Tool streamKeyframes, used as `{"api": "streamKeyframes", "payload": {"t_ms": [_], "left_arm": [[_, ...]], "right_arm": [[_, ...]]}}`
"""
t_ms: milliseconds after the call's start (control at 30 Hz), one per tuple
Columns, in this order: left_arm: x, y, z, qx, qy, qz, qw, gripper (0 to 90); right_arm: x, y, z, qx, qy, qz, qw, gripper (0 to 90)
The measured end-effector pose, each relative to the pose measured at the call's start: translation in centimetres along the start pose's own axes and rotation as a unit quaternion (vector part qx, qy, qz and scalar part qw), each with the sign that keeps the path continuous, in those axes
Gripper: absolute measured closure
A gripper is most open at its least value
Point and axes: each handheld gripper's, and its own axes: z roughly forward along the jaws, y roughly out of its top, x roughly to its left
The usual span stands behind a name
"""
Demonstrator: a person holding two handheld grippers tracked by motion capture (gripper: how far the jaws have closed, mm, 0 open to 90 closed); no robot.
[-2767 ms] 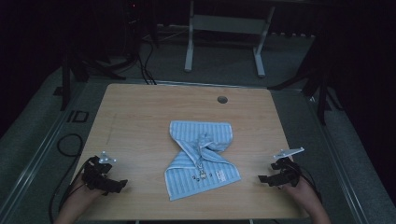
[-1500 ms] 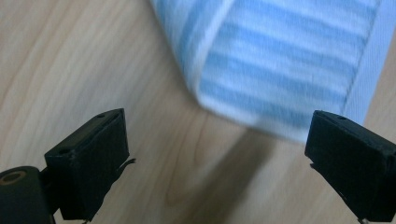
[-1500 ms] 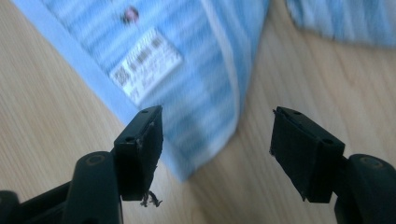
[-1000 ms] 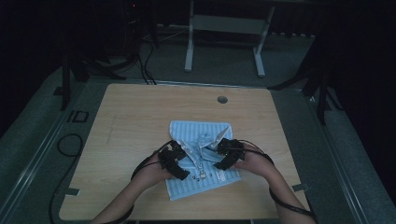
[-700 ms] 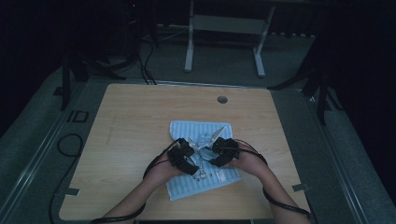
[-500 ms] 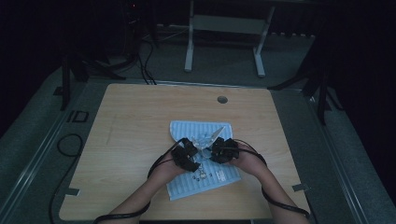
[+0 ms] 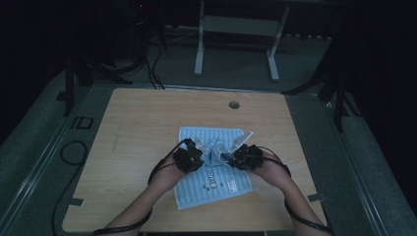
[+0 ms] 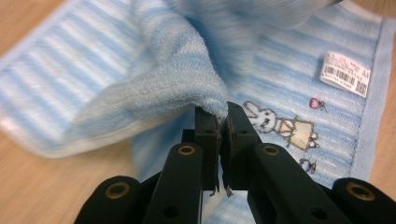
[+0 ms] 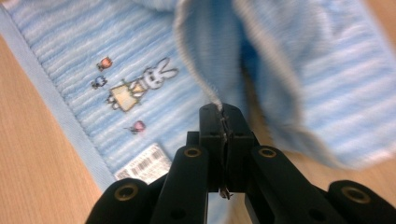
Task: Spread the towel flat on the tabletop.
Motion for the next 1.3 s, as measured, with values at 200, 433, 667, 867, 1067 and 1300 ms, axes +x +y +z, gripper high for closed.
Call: {"api": "streamKeyframes", "payload": {"t_ms": [200,433,667,867,1067,1300], "left_arm": [[3.0,-0.8,-2.0,-0.003,0.031,-0.031,0.999,85.1],[5.7,-1.9,-0.8,0.029,0.049,-0.056,0.9968,85.2],[7.6,-2.3,1.4,0.052,0.055,-0.081,0.9938,85.1],[9.2,-2.3,3.9,0.073,0.052,-0.105,0.9905,82.8],[9.2,-2.1,4.7,0.083,0.049,-0.101,0.9902,80.4],[7.9,-2.3,1.2,0.07,0.033,-0.065,0.9949,62.6]], "right_arm": [[-1.2,-1.9,-2.6,-0.022,-0.019,0.031,0.9991,88.4],[-2.5,-4.4,-2.9,-0.02,-0.006,0.077,0.9968,88.3],[-3.4,-6.6,-1.4,0.004,0.003,0.11,0.9939,88.3],[-4.2,-8.1,0.1,0.015,0.011,0.143,0.9896,88.2],[-4.9,-8.6,0.8,0.026,0.013,0.166,0.9858,86.4],[-3.9,-8.6,-1.4,0.032,-0.011,0.151,0.9879,75.0]]}}
